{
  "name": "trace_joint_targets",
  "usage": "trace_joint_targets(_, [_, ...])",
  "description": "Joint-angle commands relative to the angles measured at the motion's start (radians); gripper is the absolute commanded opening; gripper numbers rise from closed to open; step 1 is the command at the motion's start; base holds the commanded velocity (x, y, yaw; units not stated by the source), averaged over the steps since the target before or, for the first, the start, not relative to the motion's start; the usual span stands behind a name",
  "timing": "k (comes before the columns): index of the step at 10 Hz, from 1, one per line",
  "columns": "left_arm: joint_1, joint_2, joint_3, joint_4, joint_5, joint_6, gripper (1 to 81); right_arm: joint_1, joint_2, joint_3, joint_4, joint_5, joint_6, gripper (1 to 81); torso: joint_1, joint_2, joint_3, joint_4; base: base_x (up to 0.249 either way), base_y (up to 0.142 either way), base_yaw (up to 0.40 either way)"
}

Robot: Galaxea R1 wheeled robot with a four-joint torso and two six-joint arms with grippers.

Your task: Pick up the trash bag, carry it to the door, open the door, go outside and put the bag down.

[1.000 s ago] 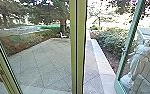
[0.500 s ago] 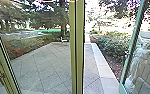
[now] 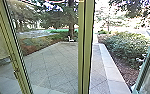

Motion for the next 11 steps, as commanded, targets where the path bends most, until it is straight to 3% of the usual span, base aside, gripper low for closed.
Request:
trace_joint_targets(1, [-0.062, 0.024, -0.051, 0.006, 0.063, 0.012, 1.0, 0.047, 0.015, -0.031, 0.015, -0.057, 0.0, 81.1, 0.0, 0.0, 0.0, -0.001, 0.0, 0.0, 0.0])
trace_joint_targets(2, [-0.065, 0.042, -0.086, 0.006, 0.063, 0.012, 1.0, 0.041, 0.038, -0.06, 0.015, -0.05, 0.0, 81.1, 0.0, 0.0, 0.0, 0.004, 0.0, 0.0, 0.0])
trace_joint_targets(4, [-0.064, 0.087, -0.158, 0.032, 0.028, 0.012, 1.0, 0.018, 0.106, -0.149, 0.006, 0.022, -0.003, 81.1, 0.0, 0.0, 0.0, 0.002, 0.0, 0.0, 0.0])
trace_joint_targets(5, [-0.065, 0.097, -0.181, 0.035, 0.021, 0.012, 1.0, 0.018, 0.122, -0.173, -0.003, 0.022, -0.006, 81.1, 0.0, 0.0, 0.0, 0.003, 0.0, 0.0, 0.0])
trace_joint_targets(8, [-0.065, 0.102, -0.199, 0.037, -0.023, 0.012, 1.0, 0.003, 0.156, -0.191, -0.04, 0.046, -0.004, 81.1, 0.0, 0.0, 0.0, 0.003, 0.0, 0.0, 0.0])
trace_joint_targets(11, [-0.065, 0.108, -0.199, 0.037, -0.027, 0.012, 1.0, -0.003, 0.187, -0.226, -0.043, 0.055, -0.004, 81.1, 0.0, 0.0, 0.0, 0.003, 0.0, 0.0, 0.0])
